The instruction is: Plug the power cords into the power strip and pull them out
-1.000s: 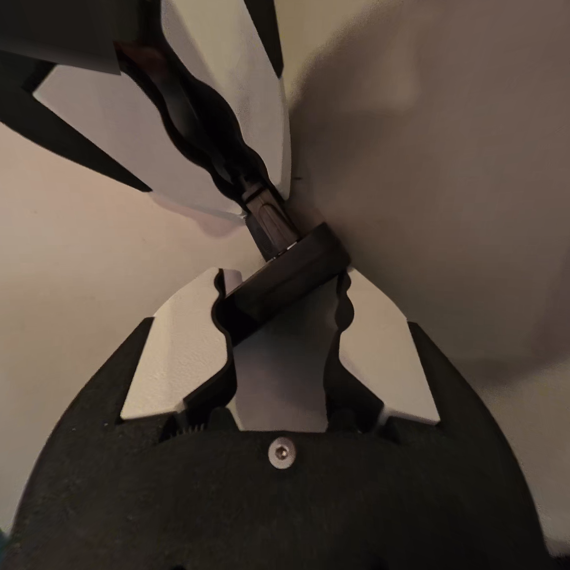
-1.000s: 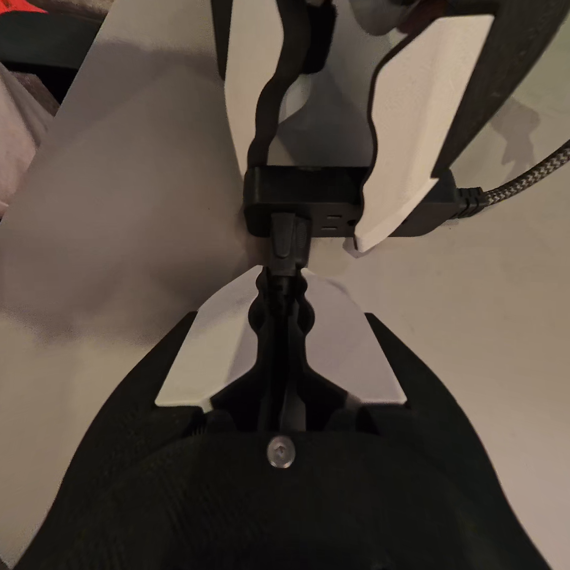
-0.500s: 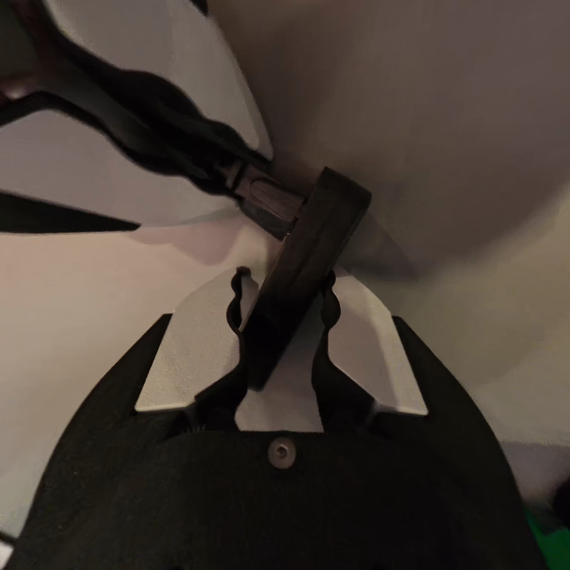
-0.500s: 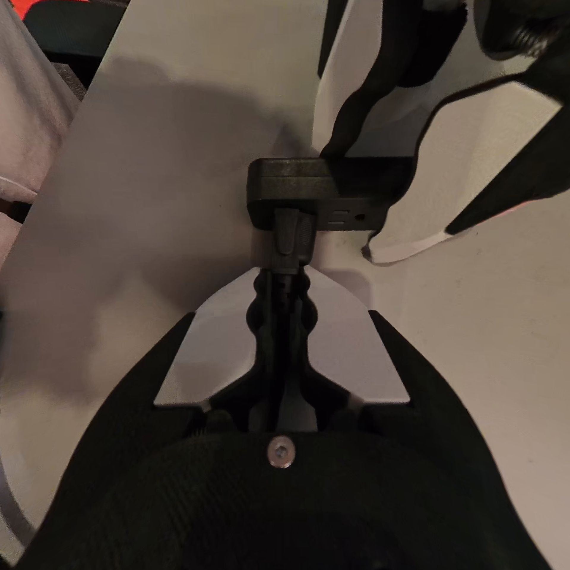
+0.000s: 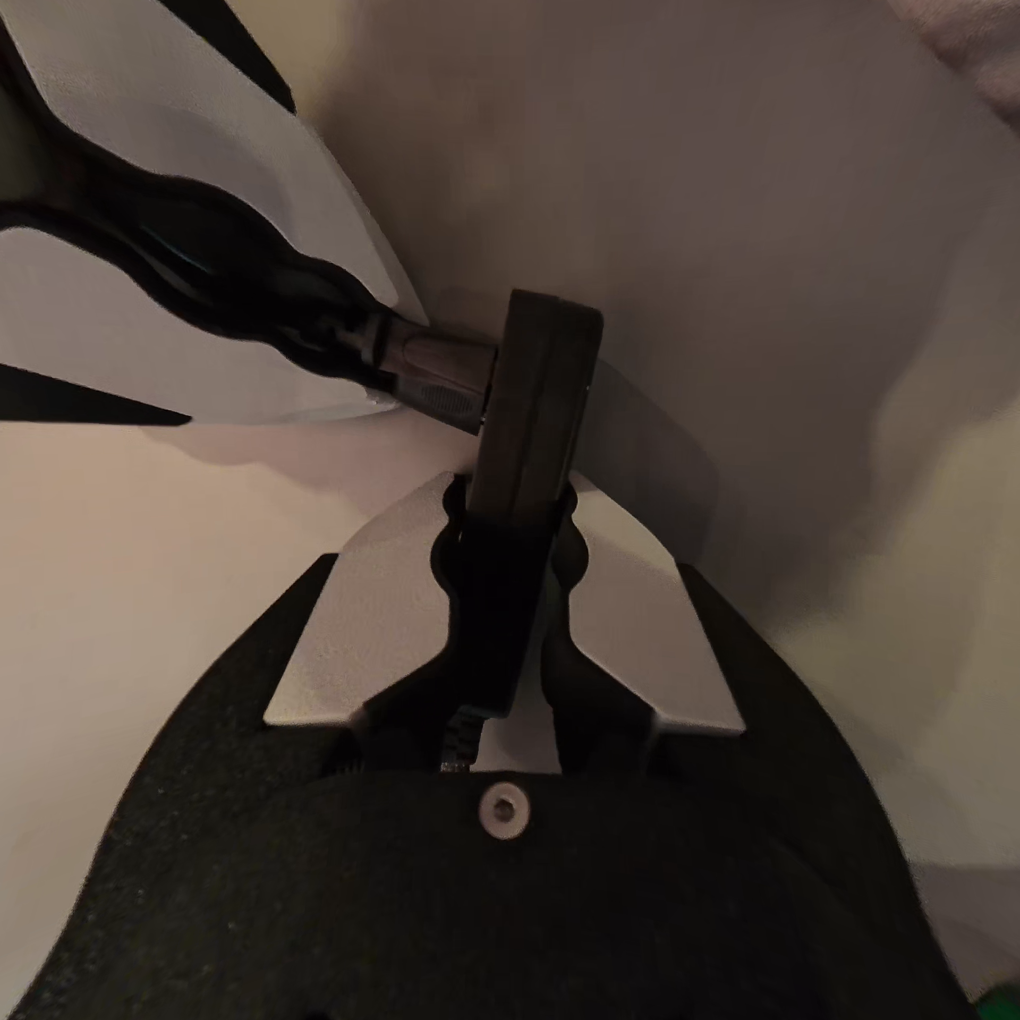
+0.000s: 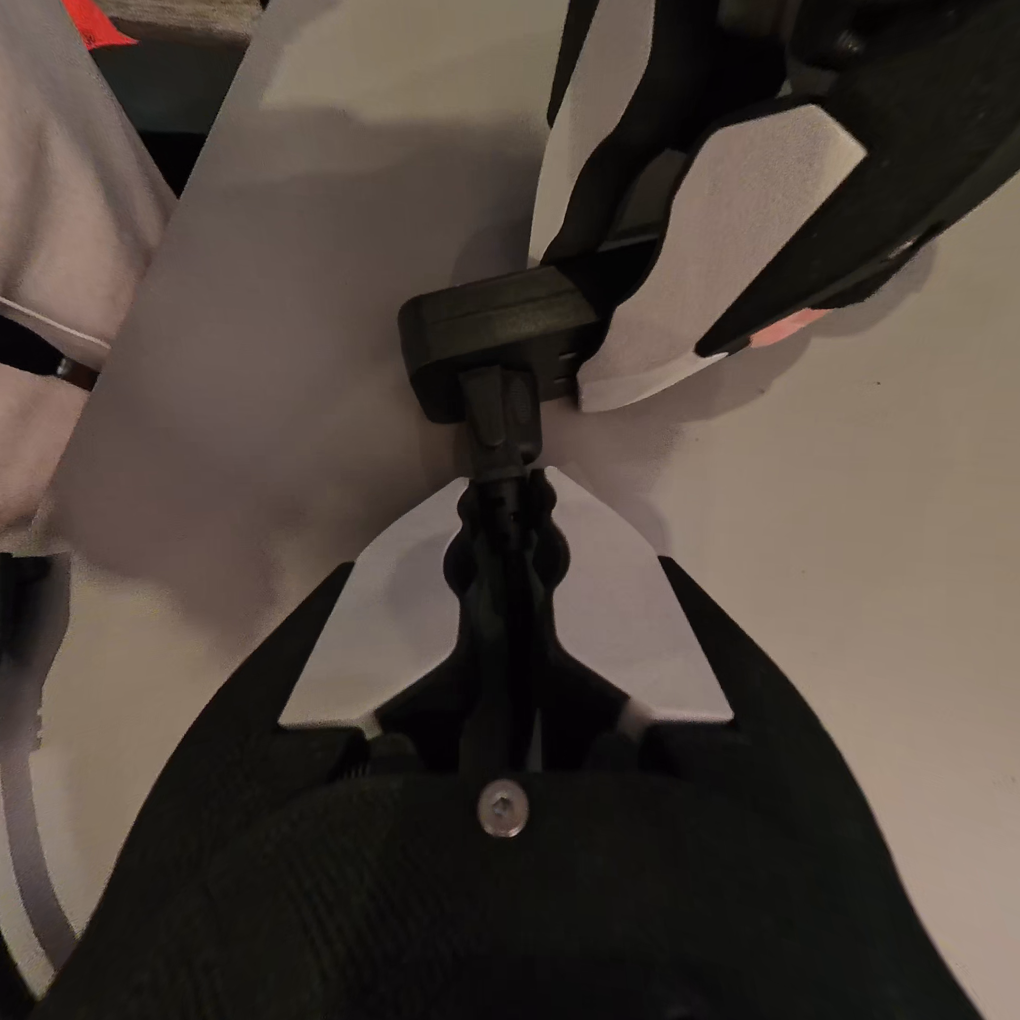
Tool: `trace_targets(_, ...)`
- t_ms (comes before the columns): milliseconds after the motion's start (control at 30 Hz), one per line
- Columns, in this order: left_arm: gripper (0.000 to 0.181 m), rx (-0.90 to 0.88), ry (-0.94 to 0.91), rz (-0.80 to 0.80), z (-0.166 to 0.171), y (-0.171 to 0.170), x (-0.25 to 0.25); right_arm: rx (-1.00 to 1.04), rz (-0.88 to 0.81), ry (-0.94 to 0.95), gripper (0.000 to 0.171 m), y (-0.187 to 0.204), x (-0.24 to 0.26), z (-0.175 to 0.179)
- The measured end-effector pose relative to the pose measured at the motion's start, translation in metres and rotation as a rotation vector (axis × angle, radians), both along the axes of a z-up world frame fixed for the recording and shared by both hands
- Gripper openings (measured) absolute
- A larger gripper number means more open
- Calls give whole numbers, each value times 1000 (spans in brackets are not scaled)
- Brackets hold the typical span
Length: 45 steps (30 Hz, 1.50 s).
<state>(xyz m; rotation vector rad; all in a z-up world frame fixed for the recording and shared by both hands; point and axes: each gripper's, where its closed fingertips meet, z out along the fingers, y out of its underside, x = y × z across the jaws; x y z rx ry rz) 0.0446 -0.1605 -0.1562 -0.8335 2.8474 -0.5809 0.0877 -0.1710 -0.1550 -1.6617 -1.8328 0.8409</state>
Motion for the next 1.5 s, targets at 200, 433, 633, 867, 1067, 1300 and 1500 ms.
trace_targets(200, 30, -52, -29, 14, 1, -10, -1, 17, -33, 30, 22, -8, 1, 2)
trace_targets(433, 30, -85, -31, 31, 2, -17, -3, 29, -41, 39, 22, -15, 1, 3)
trace_targets(633, 30, -89, -48, 37, 2, -18, -3, 48, -50, 49, 23, -15, 1, 4)
trace_targets(867, 44, -152, -15, 221, 7, -16, 0, 16, -52, 43, 22, -15, 0, 3)
trace_targets(1067, 57, -415, -113, 696, 53, -14, 18, -4, -139, 26, 22, -9, -8, 2)
trace_targets(1300, 66, -235, -407, 1267, 41, 4, 10, 10, -324, 18, 20, 3, -23, 2)
trace_targets(1500, 80, 115, -575, 1543, 31, 25, -14, 15, -436, -21, 20, 9, -31, -1)
